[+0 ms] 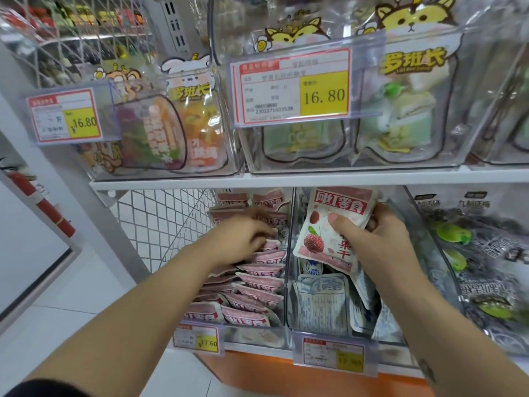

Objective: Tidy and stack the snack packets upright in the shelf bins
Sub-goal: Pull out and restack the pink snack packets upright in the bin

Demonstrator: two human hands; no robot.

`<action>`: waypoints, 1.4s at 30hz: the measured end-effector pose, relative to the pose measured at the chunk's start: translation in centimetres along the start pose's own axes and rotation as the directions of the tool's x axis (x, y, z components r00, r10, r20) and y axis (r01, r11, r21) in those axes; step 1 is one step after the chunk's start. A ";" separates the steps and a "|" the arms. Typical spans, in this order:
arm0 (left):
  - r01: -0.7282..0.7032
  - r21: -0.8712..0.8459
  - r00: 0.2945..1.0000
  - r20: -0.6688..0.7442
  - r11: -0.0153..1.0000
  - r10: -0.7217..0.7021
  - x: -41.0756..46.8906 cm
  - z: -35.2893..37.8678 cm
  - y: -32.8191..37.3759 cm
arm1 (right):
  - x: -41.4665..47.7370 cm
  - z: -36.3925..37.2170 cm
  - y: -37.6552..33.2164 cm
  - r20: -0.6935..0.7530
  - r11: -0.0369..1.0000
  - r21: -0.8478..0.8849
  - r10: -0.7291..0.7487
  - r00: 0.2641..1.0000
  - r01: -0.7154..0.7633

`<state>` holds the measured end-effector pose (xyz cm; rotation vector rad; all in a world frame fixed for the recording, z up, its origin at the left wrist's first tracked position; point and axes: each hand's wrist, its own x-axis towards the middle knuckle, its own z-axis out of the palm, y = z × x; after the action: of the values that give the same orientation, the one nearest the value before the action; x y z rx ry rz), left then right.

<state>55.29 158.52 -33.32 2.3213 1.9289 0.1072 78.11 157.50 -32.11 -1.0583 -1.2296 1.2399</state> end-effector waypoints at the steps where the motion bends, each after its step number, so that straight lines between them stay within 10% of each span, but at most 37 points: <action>1: 0.011 -0.045 0.997 -0.072 0.999 -0.014 0.1 -0.2 -0.3 | 0.0 0.0 0.0 -0.002 1.000 0.005 -0.002 1.000 0.002; 5: 0.115 -0.010 0.969 -0.218 0.993 -0.114 0.9 -0.2 -1.0 | 0.0 0.1 0.0 -0.003 1.000 0.020 -0.019 1.000 0.019; 12: 0.175 0.359 0.983 -0.016 0.917 -0.181 3.7 1.3 -0.6 | -0.1 0.3 0.1 0.014 1.000 0.025 0.004 1.000 -0.004; 16: 0.239 0.150 0.949 0.174 0.960 -0.263 4.7 1.3 -0.4 | 0.0 0.1 0.0 0.015 1.000 0.002 -0.006 1.000 0.006; 24: 0.226 -0.400 0.974 0.114 0.888 -0.197 4.9 1.2 -0.5 | 0.2 -0.1 0.2 0.016 0.999 -0.032 -0.012 1.000 0.012; 34: 0.223 -0.306 0.964 0.210 0.926 -0.163 4.6 3.8 1.0 | 0.0 0.3 0.2 0.023 1.000 0.023 -0.004 1.000 0.003; 42: 0.145 -0.666 0.929 -0.162 0.732 -0.332 -3.0 -1.6 5.5 | -0.7 1.2 -0.1 0.043 0.998 0.024 -0.054 0.998 0.053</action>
<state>59.93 154.66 -30.92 1.6395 1.8711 0.9537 77.00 156.68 -31.96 -0.9809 -1.2662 1.2383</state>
